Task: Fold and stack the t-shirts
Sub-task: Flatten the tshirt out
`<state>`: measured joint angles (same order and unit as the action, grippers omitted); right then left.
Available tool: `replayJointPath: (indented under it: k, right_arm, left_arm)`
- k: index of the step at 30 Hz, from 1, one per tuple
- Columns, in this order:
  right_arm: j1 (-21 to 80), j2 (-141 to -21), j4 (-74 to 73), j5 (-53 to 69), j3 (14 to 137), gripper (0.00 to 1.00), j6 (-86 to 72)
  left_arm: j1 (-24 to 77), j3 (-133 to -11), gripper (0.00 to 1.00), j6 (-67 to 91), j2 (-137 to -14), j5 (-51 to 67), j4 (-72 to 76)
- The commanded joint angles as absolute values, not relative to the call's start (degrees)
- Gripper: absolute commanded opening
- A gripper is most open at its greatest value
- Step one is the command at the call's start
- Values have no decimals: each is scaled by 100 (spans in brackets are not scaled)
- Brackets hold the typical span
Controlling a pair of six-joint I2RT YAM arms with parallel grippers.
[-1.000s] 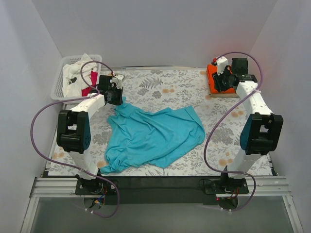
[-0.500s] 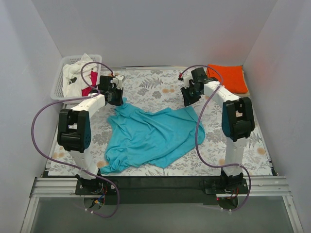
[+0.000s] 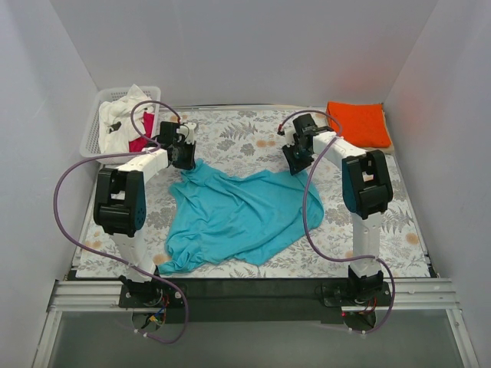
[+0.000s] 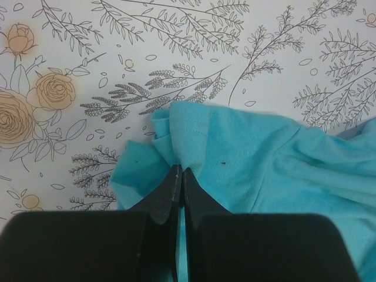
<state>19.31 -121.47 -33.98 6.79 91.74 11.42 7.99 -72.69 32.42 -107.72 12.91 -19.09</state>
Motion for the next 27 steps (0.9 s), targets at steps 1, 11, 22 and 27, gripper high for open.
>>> replayJointPath:
  k: [1, 11, 22, 27]
  right_arm:
    - [1934, -12226, -3419, 308, 9264, 27, 1028]
    - [1820, -12120, -3419, 176, 9387, 16, 1002]
    - [1573, -11752, -3437, 325, 9448, 1, 1072]
    - [1276, -11207, -3445, 474, 9325, 1, 1292]
  left_arm:
    - [747, -7383, 0, 3270, -10714, 1362, -1819]
    - [633, -7418, 0, 3261, -10846, 1362, -1811]
    - [554, -7497, 0, 3305, -10942, 1406, -1819]
    - [536, -7576, 0, 3322, -10899, 1415, -1846]
